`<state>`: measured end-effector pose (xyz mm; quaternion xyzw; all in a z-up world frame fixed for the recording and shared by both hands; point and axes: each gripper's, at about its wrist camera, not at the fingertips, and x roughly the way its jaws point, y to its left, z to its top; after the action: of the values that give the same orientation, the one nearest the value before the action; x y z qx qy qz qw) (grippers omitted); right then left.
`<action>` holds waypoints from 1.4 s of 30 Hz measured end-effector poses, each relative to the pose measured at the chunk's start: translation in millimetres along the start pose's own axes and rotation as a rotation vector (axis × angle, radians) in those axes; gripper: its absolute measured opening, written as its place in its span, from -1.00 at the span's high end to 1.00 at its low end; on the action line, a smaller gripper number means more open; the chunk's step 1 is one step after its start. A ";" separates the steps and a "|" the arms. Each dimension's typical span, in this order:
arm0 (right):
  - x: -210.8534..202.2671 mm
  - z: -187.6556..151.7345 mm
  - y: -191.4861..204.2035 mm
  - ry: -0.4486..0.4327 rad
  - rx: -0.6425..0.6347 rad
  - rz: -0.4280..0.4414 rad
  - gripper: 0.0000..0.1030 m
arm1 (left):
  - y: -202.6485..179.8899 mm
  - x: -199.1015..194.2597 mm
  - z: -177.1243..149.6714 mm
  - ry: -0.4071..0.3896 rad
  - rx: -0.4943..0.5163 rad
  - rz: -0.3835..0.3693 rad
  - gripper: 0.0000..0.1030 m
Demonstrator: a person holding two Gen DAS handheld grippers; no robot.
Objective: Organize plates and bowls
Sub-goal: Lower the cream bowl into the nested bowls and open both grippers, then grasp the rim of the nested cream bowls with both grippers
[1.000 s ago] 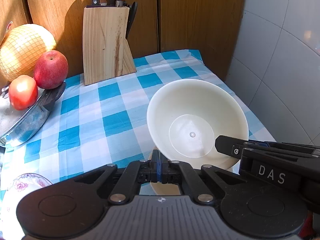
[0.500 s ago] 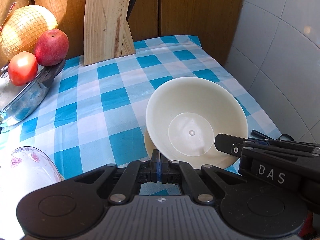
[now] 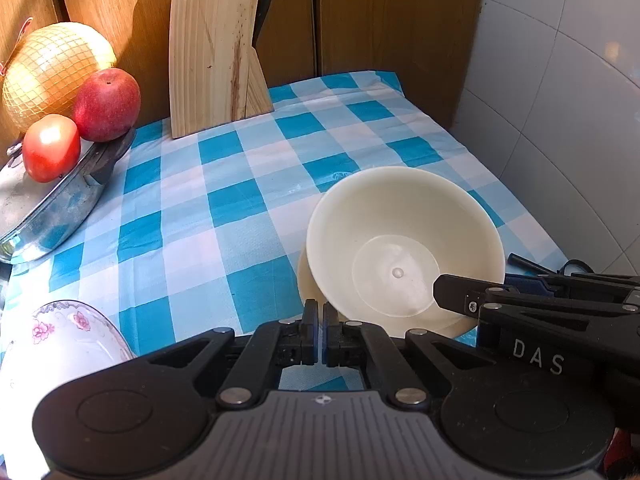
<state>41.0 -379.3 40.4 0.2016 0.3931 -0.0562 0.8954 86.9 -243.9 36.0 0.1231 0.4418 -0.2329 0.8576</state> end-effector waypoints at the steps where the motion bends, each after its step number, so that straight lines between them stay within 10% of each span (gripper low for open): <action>1: -0.1 -0.4 -0.3 0.005 -0.004 -0.005 0.36 | 1.7 -1.9 -0.5 -0.008 -0.006 0.008 0.99; 12: -10.4 5.3 -8.2 -0.042 0.011 -0.006 0.19 | 31.1 -16.5 -3.5 -0.032 -0.128 -0.006 0.78; 42: 12.1 6.0 -9.7 -0.020 0.010 -0.059 -0.04 | 19.8 9.8 0.9 -0.039 -0.058 -0.034 0.35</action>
<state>50.8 -389.9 32.2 0.1939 0.3895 -0.0866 0.8962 102.5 -230.1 28.7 0.0861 0.4336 -0.2368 0.8652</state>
